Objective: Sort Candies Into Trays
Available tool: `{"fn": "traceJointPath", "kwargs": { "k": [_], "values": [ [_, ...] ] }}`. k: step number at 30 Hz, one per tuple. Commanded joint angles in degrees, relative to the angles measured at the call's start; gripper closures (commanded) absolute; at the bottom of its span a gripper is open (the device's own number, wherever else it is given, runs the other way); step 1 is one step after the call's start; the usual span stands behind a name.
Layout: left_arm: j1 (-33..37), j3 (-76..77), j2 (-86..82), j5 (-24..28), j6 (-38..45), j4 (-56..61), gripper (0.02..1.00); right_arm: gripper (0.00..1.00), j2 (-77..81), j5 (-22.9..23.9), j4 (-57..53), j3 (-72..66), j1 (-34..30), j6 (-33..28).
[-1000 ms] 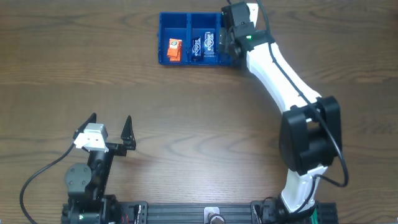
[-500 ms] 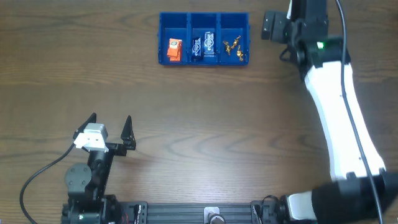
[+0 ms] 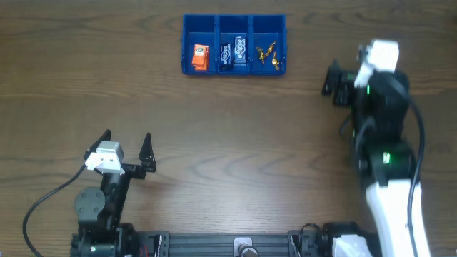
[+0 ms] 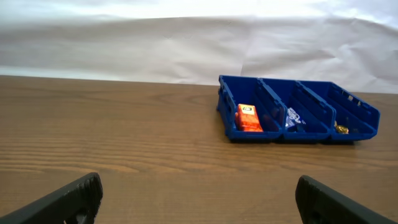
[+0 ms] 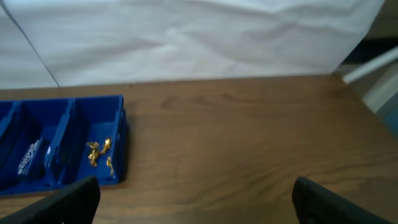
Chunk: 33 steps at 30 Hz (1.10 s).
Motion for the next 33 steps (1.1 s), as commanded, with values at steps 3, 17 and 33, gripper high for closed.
{"fn": "traceJointPath", "kwargs": {
  "k": [3,17,33],
  "values": [
    [0.2,-0.9,-0.3,1.6,-0.2,-2.5,0.020,0.003,-19.1,-1.4,6.5,-16.0,-0.4,-2.3],
    [0.2,-0.9,-0.3,1.6,-0.2,-2.5,0.020,0.003,-45.2,-10.1,15.5,-37.6,-2.6,-1.5],
    [0.2,-0.9,-0.3,1.6,-0.2,-2.5,0.020,0.003,-53.5,-10.1,14.3,-46.4,-2.6,-1.5]
  ]
}}
